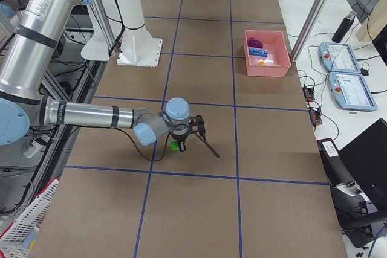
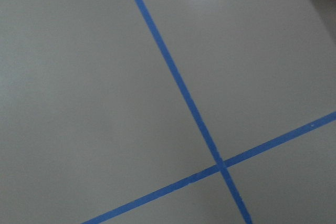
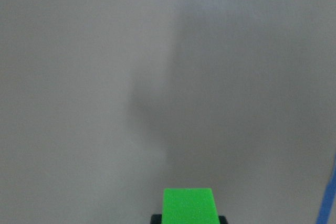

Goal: Put all blocks into box

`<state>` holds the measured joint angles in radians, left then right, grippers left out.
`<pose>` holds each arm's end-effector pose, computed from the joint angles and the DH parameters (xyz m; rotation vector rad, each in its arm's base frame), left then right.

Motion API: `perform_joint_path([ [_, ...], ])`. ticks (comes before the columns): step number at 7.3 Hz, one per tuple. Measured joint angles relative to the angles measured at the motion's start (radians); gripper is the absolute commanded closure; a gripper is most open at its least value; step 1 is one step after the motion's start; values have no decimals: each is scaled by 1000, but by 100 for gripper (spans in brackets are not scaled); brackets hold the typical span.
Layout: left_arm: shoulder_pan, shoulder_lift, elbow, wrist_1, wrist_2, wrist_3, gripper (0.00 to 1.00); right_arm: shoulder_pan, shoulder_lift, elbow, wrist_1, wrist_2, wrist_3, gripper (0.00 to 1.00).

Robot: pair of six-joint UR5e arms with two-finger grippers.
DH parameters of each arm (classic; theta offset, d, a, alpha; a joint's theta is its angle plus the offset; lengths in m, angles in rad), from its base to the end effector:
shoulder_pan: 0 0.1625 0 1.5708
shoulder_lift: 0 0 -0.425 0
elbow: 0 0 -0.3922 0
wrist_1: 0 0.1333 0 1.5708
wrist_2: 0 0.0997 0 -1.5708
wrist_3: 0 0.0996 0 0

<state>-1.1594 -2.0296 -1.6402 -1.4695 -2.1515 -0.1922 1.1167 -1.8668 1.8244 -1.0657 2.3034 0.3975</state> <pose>0.1887 -0.6292 0.3804 0.2270 0.6720 0.3339 -0.1112 -0.3799 0.6074 0.1052 -0.8382 -0.2226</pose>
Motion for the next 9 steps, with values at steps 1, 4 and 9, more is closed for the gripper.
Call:
perform_joint_path([
  [1,-58,29,3,2,-27,49,0,18,130,9,-152,4,0,100],
  [4,-221,159,9,2,-83,196,0,31,527,-7,-563,-2,0,100],
  [9,-374,412,-8,-107,-214,252,0,-18,1096,-411,-686,-30,171,100],
])
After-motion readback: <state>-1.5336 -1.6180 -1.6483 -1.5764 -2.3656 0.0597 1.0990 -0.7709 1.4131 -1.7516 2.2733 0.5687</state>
